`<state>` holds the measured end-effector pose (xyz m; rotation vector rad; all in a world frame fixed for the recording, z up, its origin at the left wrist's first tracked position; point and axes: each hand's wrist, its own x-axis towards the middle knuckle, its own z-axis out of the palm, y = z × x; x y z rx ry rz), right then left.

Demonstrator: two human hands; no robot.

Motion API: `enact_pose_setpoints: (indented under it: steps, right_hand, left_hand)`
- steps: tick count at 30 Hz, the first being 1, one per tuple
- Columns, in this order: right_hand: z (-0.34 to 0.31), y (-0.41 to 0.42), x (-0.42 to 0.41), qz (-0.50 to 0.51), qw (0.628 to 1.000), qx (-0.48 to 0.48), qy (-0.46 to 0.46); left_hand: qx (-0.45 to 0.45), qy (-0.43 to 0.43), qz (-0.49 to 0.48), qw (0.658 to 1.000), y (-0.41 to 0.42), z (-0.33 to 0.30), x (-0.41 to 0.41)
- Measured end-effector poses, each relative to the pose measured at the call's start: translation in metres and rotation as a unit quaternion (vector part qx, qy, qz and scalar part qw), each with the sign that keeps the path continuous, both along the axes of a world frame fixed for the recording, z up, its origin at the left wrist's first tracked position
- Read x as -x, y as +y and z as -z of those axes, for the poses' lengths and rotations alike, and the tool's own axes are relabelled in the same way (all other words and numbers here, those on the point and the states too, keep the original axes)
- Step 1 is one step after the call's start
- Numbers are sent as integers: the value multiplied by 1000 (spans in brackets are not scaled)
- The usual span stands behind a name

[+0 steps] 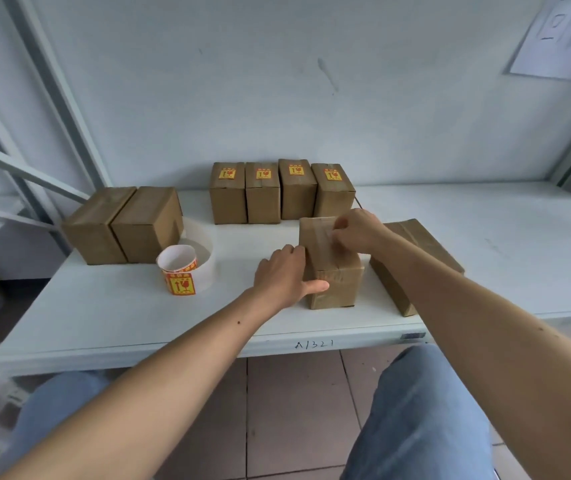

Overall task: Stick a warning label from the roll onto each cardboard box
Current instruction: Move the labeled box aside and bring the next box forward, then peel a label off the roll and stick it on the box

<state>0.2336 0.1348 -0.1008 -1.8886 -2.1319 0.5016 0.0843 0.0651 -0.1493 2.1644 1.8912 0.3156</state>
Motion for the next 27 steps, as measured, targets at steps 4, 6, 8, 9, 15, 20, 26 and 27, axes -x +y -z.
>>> enact_pose_setpoints:
  steps: [4, 6, 8, 9, 15, 20, 26, 27]
  right_hand:
    - [4, -1, 38, -38, 999, 0, 37]
    - [4, -2, 58, -51, 998, 0, 46]
    - [5, 2, 76, -59, 997, -6, 52]
    - [6, 4, 83, -61, 997, -7, 54]
    - [8, 16, 101, -43, 999, 12, 27]
    - [1, 13, 115, -37, 996, -83, 18]
    - [0, -8, 149, -117, 983, -126, 63]
    - [1, -12, 153, -129, 983, -116, 63]
  left_hand:
    - [-3, 2, -6, 1000, 2, 0, 45]
    - [-8, 28, -11, 1000, 4, -1, 67]
    - [-10, 51, -12, 999, 5, -3, 86]
    - [-13, 59, -11, 998, 5, -2, 94]
    - [-11, 76, 27, 997, 3, -4, 127]
    - [-16, 137, -5, 990, 7, -21, 180]
    - [16, 216, 40, 975, 9, -16, 215]
    - [8, 216, 45, 975, 10, -12, 217]
